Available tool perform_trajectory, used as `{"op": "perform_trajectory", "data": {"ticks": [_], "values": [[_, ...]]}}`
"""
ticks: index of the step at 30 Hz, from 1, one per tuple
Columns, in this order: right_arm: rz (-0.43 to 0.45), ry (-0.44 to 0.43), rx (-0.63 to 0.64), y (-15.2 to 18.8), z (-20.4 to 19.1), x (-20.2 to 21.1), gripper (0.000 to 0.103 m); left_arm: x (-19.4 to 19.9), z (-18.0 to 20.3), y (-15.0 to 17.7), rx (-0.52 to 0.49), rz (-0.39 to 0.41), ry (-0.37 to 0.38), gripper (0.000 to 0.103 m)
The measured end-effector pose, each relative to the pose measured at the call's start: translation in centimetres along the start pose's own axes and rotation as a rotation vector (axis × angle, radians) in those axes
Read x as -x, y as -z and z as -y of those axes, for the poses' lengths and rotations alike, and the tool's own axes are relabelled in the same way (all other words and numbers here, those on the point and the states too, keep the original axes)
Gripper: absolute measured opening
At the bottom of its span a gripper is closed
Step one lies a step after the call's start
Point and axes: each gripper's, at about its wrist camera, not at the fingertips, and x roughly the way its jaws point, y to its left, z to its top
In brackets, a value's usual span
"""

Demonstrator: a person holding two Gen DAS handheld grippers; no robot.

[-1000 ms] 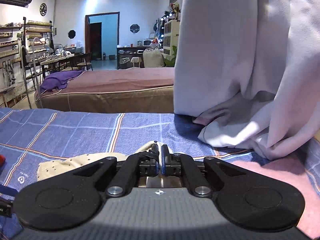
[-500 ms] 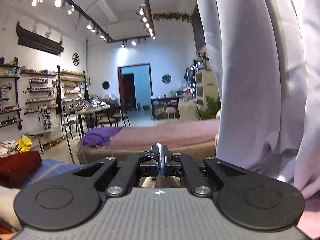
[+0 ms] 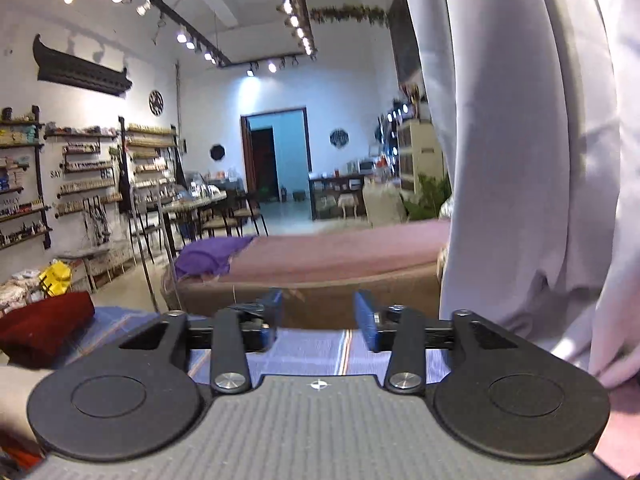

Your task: Fold small clothes

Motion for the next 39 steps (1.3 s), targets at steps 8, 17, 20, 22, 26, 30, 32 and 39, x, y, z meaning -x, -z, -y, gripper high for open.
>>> {"op": "perform_trajectory", "data": {"ticks": [8,17,20,22,26,30,32,39], "values": [[-0.387,0.066,0.061,11.5,-2.3,-4.8,0.091,0.6,-6.2,0.7,0.093,-0.003,-0.167,0.021],[-0.453,-0.012,0.182,17.2,-3.4,-7.5,0.081,0.5,-8.7,3.4,0.178,-0.053,-0.181,0.089],[-0.405,0.008,0.157,16.3,-3.1,-8.5,0.003,-0.2,-7.6,4.2,0.153,-0.086,-0.168,0.089],[-0.233,-0.016,-0.023,13.4,-1.5,-6.2,0.003,-0.2,-6.9,4.5,0.134,-0.084,-0.178,0.09],[-0.088,-0.002,-0.024,7.3,-0.9,-4.4,0.004,-0.2,-6.2,4.1,0.154,-0.069,-0.146,0.091],[-0.011,-0.081,-0.056,2.8,-1.4,-7.2,0.004,0.6,-5.7,4.0,0.147,-0.055,-0.155,0.093],[0.016,-0.178,-0.136,0.5,-2.3,-9.9,0.004,1.3,-5.9,4.1,0.15,-0.051,-0.17,0.094],[-0.075,-0.54,-0.142,-1.5,-13.2,-20.1,0.029,3.5,-9.0,6.2,0.229,-0.057,-0.24,0.099]]}}
